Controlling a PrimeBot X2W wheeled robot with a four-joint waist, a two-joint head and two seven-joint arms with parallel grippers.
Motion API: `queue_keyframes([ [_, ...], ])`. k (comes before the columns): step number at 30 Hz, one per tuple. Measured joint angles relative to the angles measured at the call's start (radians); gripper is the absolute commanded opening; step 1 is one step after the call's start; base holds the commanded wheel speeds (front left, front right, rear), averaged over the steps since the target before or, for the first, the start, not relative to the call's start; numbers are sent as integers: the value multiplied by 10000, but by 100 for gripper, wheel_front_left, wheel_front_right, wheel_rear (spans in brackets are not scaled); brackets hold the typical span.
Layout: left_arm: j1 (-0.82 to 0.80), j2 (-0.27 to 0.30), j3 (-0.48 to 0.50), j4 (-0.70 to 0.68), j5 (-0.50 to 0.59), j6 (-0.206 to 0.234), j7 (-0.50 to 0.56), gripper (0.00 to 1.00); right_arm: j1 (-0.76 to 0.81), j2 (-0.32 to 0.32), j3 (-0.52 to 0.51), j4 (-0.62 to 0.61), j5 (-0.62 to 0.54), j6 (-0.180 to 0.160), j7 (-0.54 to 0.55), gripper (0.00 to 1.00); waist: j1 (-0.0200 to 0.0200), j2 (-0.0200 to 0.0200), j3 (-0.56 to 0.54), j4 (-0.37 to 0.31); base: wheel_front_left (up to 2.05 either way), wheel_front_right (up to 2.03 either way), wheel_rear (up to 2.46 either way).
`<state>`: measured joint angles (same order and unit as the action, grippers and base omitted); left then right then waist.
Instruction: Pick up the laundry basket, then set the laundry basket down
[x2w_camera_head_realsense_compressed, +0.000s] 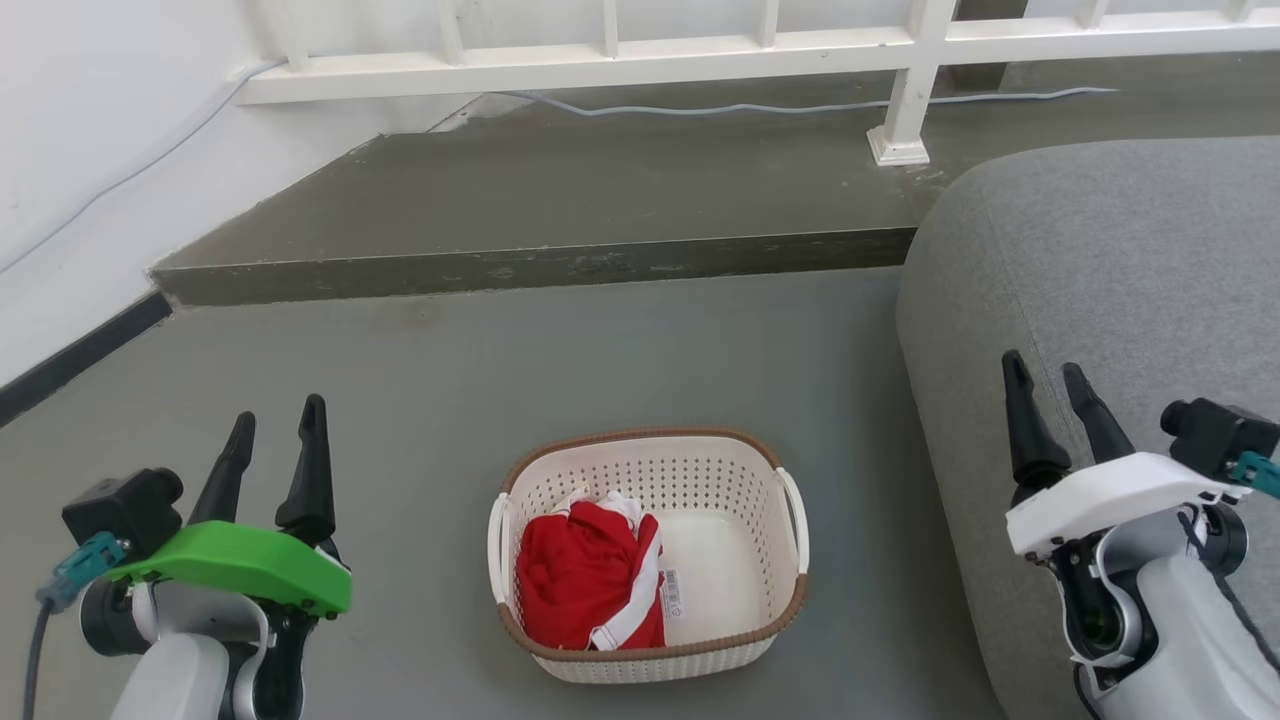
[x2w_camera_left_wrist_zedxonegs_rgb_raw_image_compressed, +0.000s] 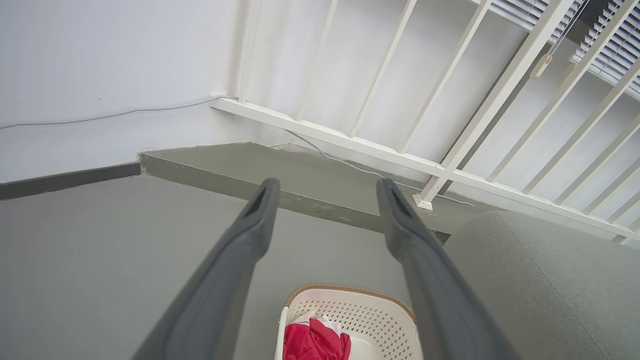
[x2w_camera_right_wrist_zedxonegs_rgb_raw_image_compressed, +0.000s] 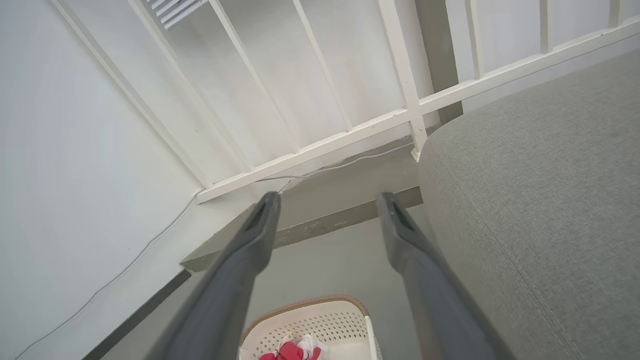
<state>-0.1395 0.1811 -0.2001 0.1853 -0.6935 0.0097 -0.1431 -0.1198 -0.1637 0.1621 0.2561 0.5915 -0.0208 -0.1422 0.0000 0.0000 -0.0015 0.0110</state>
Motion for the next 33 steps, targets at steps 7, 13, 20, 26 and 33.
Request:
queue_keyframes([
  [7,1,104,-251,104,840,188,-240,100,-1,-23,230,165,-861,-169,-245,100,0,0,-6,-3,0,0,0],
  [13,0,232,-412,151,1429,272,-420,100,-14,-59,391,251,-1530,-265,-393,100,0,0,-11,-6,0,0,0],
  [20,-1,249,-708,244,2117,351,-663,100,-160,-136,546,420,-2357,-418,-662,100,0,0,-19,-2,0,0,0],
  [26,-8,324,-851,334,2702,453,-792,100,-168,-155,679,523,-2993,-441,-874,100,0,0,-28,-3,0,0,0],
  [33,-73,401,-943,378,3294,625,-997,100,-310,-174,763,642,-3611,-516,-1057,100,0,0,-17,-21,0,0,0],
])
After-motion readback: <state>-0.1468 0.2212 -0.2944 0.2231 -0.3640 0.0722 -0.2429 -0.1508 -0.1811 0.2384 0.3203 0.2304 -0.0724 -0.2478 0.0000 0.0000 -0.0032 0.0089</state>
